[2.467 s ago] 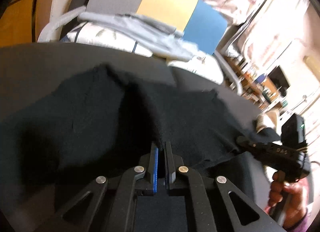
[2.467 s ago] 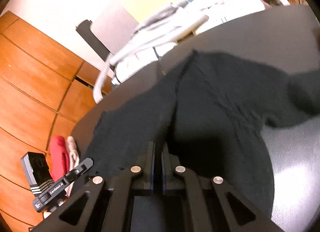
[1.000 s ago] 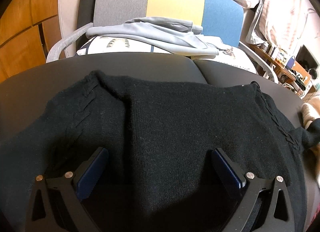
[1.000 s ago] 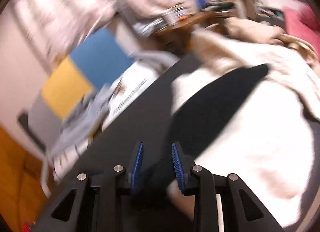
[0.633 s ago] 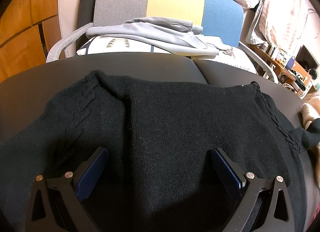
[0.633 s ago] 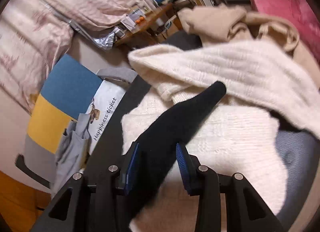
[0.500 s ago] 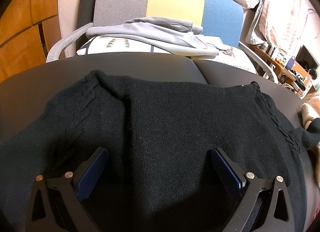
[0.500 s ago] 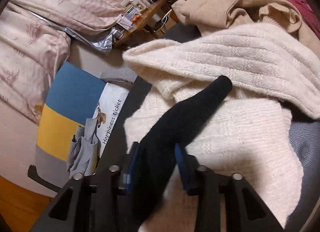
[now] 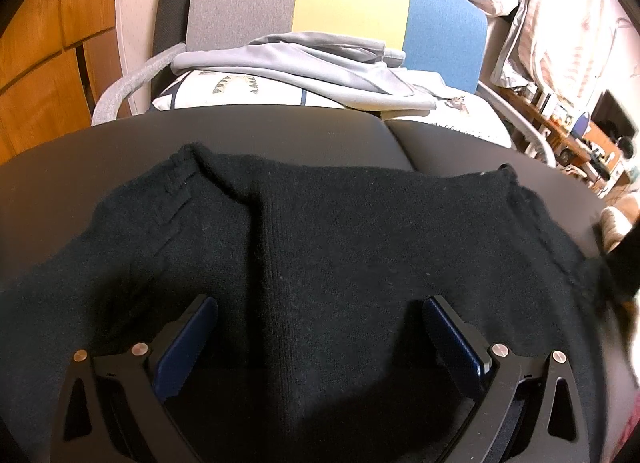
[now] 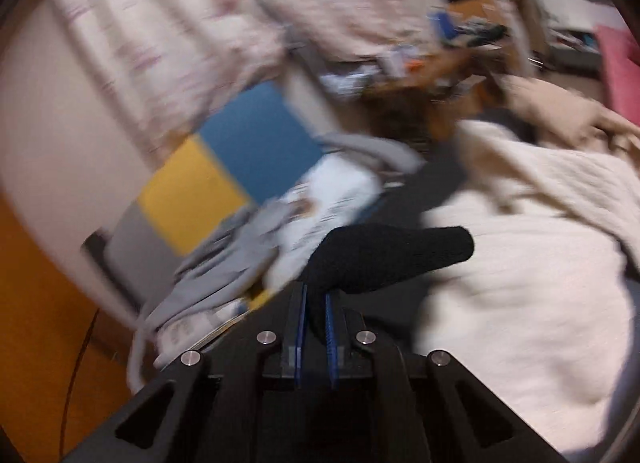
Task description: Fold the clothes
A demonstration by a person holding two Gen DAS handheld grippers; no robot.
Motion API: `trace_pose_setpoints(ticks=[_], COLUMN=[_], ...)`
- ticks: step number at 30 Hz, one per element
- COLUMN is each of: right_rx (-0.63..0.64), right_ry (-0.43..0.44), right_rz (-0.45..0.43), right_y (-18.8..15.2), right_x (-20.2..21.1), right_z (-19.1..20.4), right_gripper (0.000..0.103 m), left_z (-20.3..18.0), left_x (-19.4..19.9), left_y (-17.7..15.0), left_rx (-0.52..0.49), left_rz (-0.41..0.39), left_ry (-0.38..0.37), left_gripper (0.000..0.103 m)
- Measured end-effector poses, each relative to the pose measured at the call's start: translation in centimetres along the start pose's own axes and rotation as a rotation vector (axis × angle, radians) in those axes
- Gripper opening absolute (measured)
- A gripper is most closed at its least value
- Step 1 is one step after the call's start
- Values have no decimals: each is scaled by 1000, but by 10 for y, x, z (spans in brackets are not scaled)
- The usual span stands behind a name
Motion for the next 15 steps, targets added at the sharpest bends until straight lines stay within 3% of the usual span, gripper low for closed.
trace_pose_setpoints(ticks=[5,9,12,15], right_rx=[223,401,505,567], right_ry=[183,305,297,274], right_rz=[-10,73,169,288], right_y=[-63,-154,-226,-285], right_x=[9,-10,-40,-63], right_z=[146,239,269,270], right_gripper=[8,8,8,8], left_z=[6,25,40,51], left_x=[32,54,63,68], left_y=[1,-4,-12,-19], left_rx=[23,52,73,90], left_rz=[-56,-80,-69,-60], left_ry=[-29,-47,-52,-70], left_gripper=[103,103,103,103])
Point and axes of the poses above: each gripper's, at about its wrist camera, not at the fingertips, and x roughly against the way its jaws point, z to its left, y to its top, the point moved 10 cm from there along -x, roughly the way its jaws point, and after that the axes turned 13 degrees about -y, right-handed, at the moved point
